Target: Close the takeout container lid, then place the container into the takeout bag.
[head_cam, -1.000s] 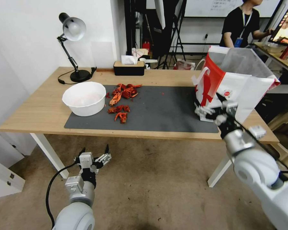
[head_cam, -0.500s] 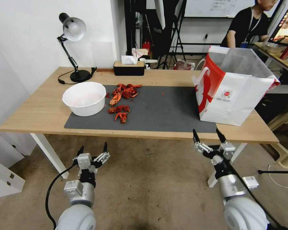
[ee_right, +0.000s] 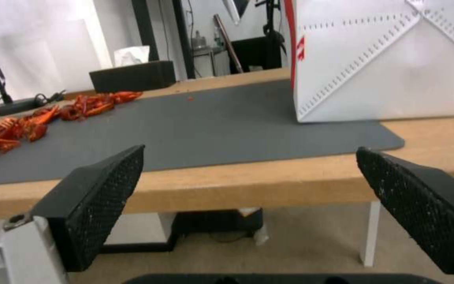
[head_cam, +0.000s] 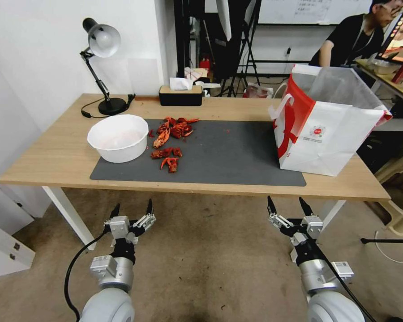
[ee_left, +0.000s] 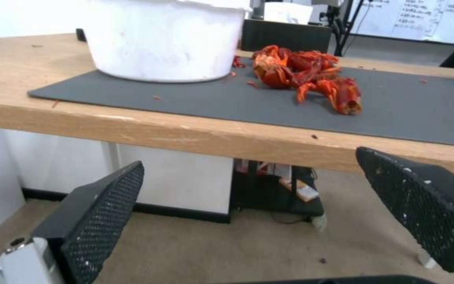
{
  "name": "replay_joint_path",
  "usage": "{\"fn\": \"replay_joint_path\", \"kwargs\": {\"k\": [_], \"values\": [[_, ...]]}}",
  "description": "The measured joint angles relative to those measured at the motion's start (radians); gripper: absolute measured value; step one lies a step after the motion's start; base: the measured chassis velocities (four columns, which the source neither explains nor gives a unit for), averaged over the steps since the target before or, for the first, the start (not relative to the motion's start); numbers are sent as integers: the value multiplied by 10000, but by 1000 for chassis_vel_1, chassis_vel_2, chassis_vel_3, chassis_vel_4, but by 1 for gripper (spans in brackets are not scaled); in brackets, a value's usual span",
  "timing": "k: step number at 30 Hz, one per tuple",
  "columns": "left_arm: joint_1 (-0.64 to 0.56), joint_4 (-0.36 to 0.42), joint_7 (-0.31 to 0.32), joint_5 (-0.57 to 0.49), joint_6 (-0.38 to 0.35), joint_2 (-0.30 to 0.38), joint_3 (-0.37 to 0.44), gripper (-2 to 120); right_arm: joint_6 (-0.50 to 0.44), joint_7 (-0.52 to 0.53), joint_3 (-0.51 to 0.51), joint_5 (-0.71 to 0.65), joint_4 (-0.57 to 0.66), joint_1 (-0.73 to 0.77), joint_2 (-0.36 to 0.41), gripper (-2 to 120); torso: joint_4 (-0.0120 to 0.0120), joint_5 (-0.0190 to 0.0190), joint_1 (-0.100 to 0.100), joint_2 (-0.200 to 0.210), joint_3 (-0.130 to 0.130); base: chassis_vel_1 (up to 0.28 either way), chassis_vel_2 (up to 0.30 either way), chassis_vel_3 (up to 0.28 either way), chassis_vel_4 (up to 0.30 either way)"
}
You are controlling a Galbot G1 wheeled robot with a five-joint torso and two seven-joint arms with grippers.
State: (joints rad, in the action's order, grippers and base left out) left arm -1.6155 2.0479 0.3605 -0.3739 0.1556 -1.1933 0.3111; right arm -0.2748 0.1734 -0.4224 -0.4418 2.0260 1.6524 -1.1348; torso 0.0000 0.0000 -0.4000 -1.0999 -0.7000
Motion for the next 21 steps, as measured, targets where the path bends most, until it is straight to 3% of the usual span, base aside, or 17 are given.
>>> {"fn": "replay_joint_path", "kwargs": {"k": [21], "values": [[-149, -152, -67, 7, 217, 4, -87, 100, -78, 1, 99, 77, -35, 169, -77, 100, 0, -1, 0, 0, 0, 0, 0, 0, 0]]}}
